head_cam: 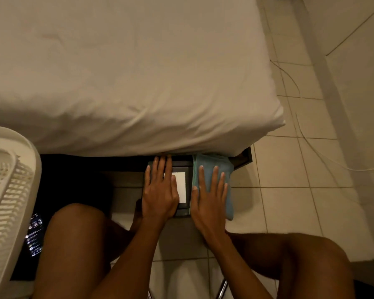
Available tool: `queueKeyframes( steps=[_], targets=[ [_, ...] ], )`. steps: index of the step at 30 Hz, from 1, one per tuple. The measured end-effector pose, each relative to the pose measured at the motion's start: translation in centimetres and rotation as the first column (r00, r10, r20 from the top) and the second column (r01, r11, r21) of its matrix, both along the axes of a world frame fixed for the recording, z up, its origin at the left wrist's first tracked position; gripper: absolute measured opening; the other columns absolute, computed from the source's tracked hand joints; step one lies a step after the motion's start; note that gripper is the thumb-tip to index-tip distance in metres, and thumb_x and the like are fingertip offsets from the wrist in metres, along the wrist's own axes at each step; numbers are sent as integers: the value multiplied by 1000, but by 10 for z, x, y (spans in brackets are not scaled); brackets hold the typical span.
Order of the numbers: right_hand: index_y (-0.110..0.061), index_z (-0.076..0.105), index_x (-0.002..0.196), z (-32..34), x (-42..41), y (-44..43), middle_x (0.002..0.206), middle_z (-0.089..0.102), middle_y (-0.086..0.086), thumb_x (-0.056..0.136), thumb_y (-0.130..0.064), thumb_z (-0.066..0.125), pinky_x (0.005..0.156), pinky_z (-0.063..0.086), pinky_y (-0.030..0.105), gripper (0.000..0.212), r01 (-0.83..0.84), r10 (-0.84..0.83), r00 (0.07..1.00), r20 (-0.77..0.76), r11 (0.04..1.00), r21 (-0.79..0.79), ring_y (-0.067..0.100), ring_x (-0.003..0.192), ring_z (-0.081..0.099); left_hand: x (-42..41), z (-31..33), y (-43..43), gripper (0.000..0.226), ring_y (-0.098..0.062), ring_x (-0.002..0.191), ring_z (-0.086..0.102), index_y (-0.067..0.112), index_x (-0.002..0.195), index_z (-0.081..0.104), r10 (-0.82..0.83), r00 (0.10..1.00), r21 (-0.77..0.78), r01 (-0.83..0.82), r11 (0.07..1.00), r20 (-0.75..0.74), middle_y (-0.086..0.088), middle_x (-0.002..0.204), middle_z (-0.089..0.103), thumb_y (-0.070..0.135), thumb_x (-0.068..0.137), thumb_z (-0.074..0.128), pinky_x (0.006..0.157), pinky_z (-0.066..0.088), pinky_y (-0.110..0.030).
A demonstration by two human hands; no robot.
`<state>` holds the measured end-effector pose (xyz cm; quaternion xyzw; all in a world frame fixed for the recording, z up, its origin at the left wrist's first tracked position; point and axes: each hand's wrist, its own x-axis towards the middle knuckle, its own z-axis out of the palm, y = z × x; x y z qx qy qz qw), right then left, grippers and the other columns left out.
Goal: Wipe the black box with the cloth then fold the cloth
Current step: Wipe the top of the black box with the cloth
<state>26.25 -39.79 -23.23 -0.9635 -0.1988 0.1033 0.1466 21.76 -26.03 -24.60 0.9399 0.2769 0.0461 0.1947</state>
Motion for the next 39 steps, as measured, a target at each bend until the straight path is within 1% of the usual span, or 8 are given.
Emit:
queueKeyframes(
  steps=[4,8,12,15,22,28,32,39],
  targets=[
    [-37,-5,156,0,42,1,165,-15,6,100,-53,19,122,-3,47,63,-12,12,1000,-5,1000,-13,25,152,-16,0,0,1,56,-16,152,6,16,156,14,-13,1000,11,13,1000,0,-4,163,17,31,103,21,124,9,-40],
    [-33,-8,156,0,0,-9,164,-19,7,100,-53,12,123,-1,50,63,85,-85,996,-35,996,-4,25,151,-19,0,1,1,56,-17,152,8,15,156,15,-16,1000,24,16,1000,-11,-5,163,20,31,103,20,125,9,-41],
    [-32,-7,157,-1,15,-11,164,-19,8,97,-55,8,123,-1,52,66,32,-33,998,-55,999,-23,26,151,-18,1,1,2,56,-17,152,9,15,156,16,-14,1000,24,15,1000,-7,-5,163,20,32,103,20,125,9,-41],
    [-34,-6,157,0,29,-13,165,-16,7,99,-53,12,123,0,51,63,72,-71,995,-71,997,11,25,151,-15,1,1,1,55,-18,152,11,15,156,18,-17,1000,32,18,999,-7,-5,163,21,31,103,22,124,11,-42],
    [-21,8,158,-5,-44,-11,166,-1,11,102,-41,22,122,7,54,61,168,-168,986,7,985,25,29,153,-3,1,0,1,55,-18,152,11,15,156,17,-14,1000,19,14,1000,-2,-5,162,22,31,103,20,124,11,-42],
    [-24,8,158,-6,-30,-12,167,1,6,103,-42,15,123,7,52,58,33,-35,998,46,999,42,22,154,-4,0,0,2,55,-19,152,12,15,156,18,-25,1000,9,25,1000,11,-6,162,23,30,102,21,124,10,-42],
    [-23,17,157,-10,-31,-7,165,11,10,103,-39,19,120,13,55,57,168,-167,984,59,986,-1,28,153,7,0,1,2,55,-20,152,13,15,155,18,-20,999,-5,20,1000,26,-6,162,24,29,102,23,124,12,-43],
    [-28,9,158,-3,-36,5,166,2,8,101,-49,1,121,6,54,61,76,-75,997,29,997,-12,28,153,-1,0,-2,3,56,-18,152,9,17,156,16,-21,1000,-19,21,1000,12,-6,163,21,32,102,18,125,9,-42]
  ],
)
